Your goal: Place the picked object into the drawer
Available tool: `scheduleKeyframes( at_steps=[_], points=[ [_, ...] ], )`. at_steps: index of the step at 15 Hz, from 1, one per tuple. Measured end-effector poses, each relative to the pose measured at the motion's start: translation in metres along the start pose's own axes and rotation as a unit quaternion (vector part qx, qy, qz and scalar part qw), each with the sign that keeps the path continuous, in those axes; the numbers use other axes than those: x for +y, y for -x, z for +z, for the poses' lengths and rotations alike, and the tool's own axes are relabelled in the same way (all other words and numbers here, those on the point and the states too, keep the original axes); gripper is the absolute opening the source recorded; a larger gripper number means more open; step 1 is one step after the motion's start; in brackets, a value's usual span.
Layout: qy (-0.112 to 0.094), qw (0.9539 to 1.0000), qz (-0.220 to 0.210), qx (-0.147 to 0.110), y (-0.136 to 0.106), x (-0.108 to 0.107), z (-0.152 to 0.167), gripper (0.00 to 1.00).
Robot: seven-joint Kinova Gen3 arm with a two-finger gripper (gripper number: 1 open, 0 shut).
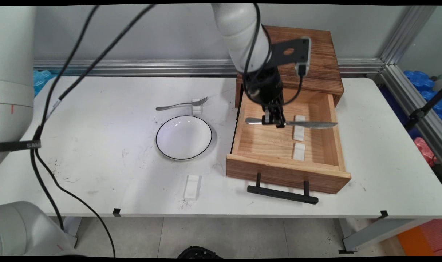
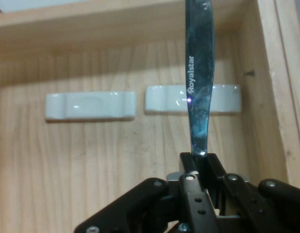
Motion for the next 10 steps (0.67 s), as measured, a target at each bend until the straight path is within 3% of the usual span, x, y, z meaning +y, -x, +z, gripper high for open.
scheduleKeyframes(
  at_steps=[10],
  points=[
    [0.018,0.9988,0.004,-0.046,0.007,0.002,0.073,0.00]
  ],
)
